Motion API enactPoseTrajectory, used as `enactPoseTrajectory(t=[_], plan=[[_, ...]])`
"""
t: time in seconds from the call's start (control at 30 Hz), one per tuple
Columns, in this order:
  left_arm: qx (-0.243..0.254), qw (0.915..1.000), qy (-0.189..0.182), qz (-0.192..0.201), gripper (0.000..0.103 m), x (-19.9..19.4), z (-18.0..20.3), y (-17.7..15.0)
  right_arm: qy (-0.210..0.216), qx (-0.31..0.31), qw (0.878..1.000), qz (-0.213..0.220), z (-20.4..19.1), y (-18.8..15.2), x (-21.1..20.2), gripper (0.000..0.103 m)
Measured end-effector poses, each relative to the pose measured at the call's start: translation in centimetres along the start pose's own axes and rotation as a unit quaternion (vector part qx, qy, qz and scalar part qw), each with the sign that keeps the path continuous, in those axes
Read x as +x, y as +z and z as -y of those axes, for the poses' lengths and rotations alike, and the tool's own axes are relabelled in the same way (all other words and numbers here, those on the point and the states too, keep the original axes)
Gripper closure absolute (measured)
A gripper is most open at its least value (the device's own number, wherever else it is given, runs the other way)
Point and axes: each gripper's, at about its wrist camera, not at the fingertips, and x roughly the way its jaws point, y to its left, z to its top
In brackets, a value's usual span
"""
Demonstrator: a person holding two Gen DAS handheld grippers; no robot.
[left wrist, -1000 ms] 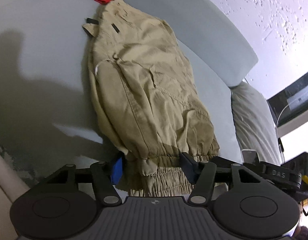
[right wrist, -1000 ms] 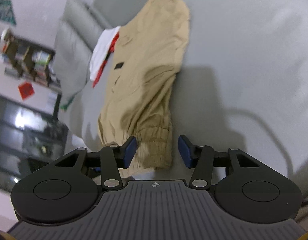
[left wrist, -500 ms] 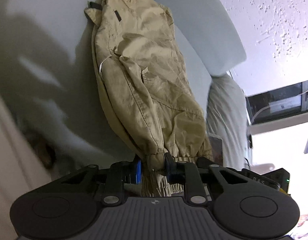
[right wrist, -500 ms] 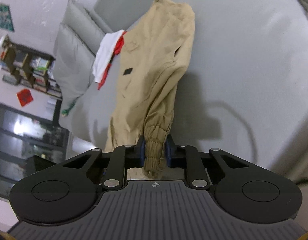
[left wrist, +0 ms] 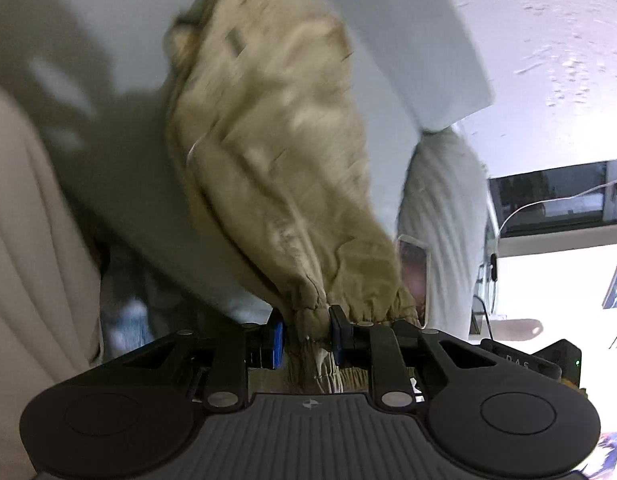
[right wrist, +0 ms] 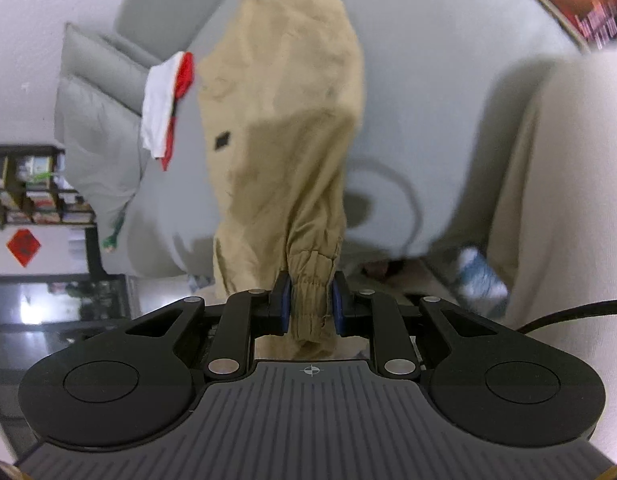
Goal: Fold clothes
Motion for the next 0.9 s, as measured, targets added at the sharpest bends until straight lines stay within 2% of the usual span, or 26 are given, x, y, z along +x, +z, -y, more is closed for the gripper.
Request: enactPoseTrajectory(t=[0.23, 0.33, 0.37, 0.4, 0.43, 0.47, 0.5, 0.53, 0.57, 0.63, 0.67, 0.77, 0.87, 0.9], plan=[[-0.036, 0.9992, 0.001, 0.015, 0.082, 0.5, 0.7, 4.0, 0.019, -0.008, 0.999, 0.024, -3.9, 3.6, -0.9, 0.079], [-0.043, 0.9984, 0.019, 0.031, 0.082, 0.9, 1.2, 6.6, 0.016, 0.001, 0.999, 0.030, -5.2, 5.6, -0.1, 0.077], [-0.043, 0.9981, 0.026, 0.036, 0.077, 1.1, 1.4, 7.6, 0.016, 0.004, 0.999, 0.033, -5.6, 6.2, 0.2, 0.076], [-0.032, 0.9979, 0.034, 0.045, 0.067, 1.4, 1.8, 8.8, 0.016, 0.007, 0.999, 0.035, -6.1, 7.0, 0.7, 0.074], [-0.019, 0.9974, 0.043, 0.055, 0.061, 1.7, 2.2, 10.1, 0.015, 0.011, 0.999, 0.041, -6.7, 7.9, 1.3, 0.067], [-0.002, 0.9950, 0.061, 0.079, 0.048, 1.6, 2.6, 11.0, 0.015, 0.015, 0.998, 0.053, -7.3, 9.1, 1.9, 0.059], [0.016, 0.9908, 0.083, 0.106, 0.038, 1.4, 3.1, 11.9, 0.018, 0.012, 0.997, 0.076, -8.1, 10.3, 2.4, 0.051], [0.036, 0.9836, 0.106, 0.141, 0.036, 0.7, 3.6, 12.2, 0.019, -0.003, 0.994, 0.108, -9.0, 11.5, 2.6, 0.037], [0.057, 0.9738, 0.131, 0.177, 0.035, -0.2, 4.0, 12.4, 0.008, -0.022, 0.989, 0.143, -9.8, 12.3, 2.5, 0.034], [0.100, 0.9632, 0.126, 0.216, 0.021, -1.7, 3.8, 11.6, -0.030, -0.065, 0.977, 0.203, -11.1, 12.8, 1.4, 0.031], [0.118, 0.9596, 0.117, 0.227, 0.018, -2.4, 3.3, 11.2, -0.043, -0.084, 0.970, 0.224, -11.4, 12.8, 0.8, 0.023], [0.116, 0.9583, 0.150, 0.214, 0.019, -2.1, 0.8, 10.0, -0.058, -0.133, 0.959, 0.243, -9.9, 12.3, -0.6, 0.018], [0.094, 0.9609, 0.191, 0.177, 0.023, -0.6, -2.5, 9.0, -0.098, -0.122, 0.965, 0.209, -6.3, 12.7, 0.2, 0.024], [0.093, 0.9611, 0.192, 0.175, 0.024, -0.4, -3.1, 8.5, -0.106, -0.109, 0.969, 0.194, -4.9, 12.8, 0.6, 0.027]])
